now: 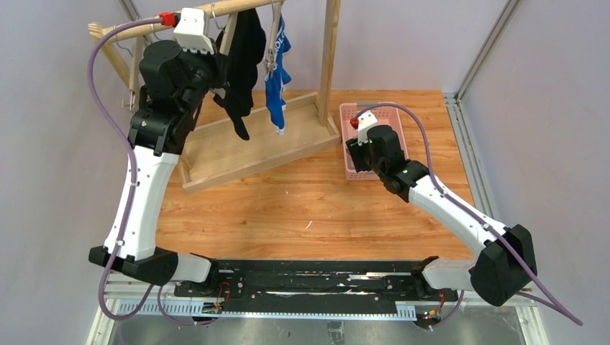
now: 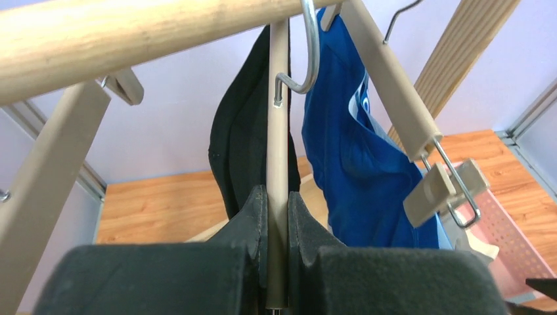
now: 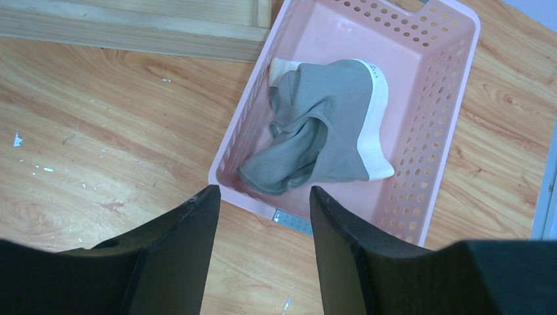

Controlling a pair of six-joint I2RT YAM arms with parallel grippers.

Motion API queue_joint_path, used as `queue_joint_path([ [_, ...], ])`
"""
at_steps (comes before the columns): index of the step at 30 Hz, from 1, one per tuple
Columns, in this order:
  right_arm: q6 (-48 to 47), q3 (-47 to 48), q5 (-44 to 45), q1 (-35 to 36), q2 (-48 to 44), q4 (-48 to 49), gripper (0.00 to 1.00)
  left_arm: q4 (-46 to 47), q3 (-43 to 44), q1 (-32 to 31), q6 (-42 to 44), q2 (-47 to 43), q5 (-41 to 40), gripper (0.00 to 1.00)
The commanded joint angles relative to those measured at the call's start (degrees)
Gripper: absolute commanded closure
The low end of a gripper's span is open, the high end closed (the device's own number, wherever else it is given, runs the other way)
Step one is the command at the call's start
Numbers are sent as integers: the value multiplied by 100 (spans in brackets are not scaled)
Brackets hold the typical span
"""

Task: Remove the underwear clipped to the hanger

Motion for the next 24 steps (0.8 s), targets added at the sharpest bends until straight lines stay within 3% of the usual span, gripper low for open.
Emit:
queue_joint_path([
  [1, 31, -1, -4, 79, 52, 189, 46, 289, -286, -36, 197, -503, -9, 100],
  [8, 98, 77, -96, 73, 139, 196, 46, -442, -706, -36, 317, -861, 95, 100],
  [19, -25, 201, -553, 70, 353, 181, 41, -1758, -2863, -32, 570, -2543, 549, 100],
  [24, -33, 242, -961, -8, 381, 278, 40, -2534, -3254, -36, 792, -2919, 1381, 100],
])
